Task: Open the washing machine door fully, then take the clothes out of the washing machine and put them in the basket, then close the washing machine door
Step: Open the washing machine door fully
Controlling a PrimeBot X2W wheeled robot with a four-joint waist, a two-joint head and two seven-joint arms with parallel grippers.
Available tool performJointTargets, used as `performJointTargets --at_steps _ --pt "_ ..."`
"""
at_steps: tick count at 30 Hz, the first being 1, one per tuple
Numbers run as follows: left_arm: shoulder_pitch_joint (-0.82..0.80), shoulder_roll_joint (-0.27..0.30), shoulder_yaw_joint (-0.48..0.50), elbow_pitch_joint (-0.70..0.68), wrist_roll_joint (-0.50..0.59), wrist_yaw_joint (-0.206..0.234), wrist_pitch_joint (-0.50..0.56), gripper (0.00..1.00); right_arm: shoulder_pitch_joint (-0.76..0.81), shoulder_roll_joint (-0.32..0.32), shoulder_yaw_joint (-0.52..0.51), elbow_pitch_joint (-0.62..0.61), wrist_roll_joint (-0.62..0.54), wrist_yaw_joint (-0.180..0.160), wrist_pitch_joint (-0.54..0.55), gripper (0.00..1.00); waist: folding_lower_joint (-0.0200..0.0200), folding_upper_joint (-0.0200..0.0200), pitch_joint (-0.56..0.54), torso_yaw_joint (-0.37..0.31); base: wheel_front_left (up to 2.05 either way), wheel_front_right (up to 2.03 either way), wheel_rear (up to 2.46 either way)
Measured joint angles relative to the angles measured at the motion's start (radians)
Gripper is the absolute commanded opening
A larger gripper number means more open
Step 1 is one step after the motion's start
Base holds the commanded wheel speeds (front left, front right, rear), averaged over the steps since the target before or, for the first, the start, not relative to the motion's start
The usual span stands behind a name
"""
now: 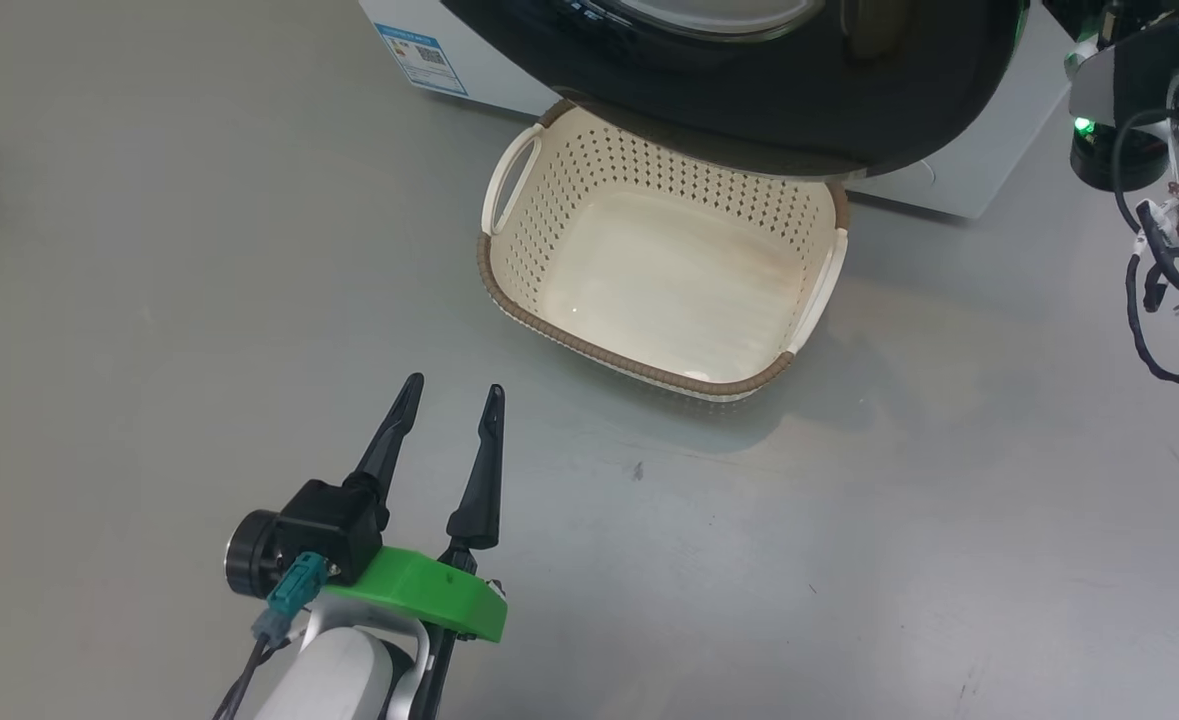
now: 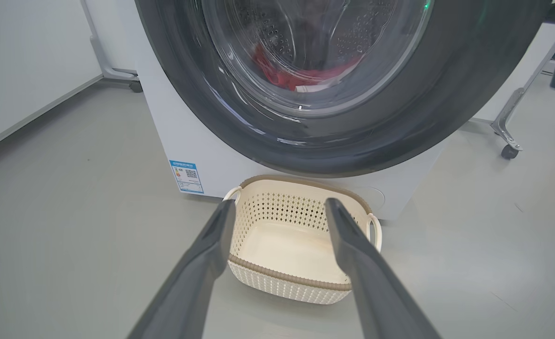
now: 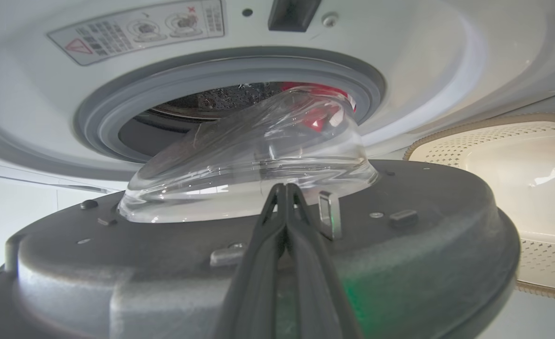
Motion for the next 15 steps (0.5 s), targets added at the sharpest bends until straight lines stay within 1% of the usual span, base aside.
performJointTargets --at_steps 5,9,15 --pt "0.0 0.0 0.005 0.004 0.006 0.001 0.0 1.0 0.016 0.013 0.002 0.011 0.009 0.01 0.011 0.0 0.0 0.0 -0.014 -0.009 0.0 0.0 0.0" --pt "0.0 0.0 0.006 0.004 0.012 0.008 0.0 1.0 0.017 0.018 0.006 0.014 0.009 0.01 0.011 0.0 0.0 0.0 -0.022 -0.016 0.0 0.0 0.0" --pt "0.001 0.0 0.008 0.004 0.02 0.008 0.0 1.0 0.017 0.011 0.0 0.011 -0.002 0.041 -0.014 0.0 0.0 0.0 -0.025 -0.022 0.0 0.0 0.0"
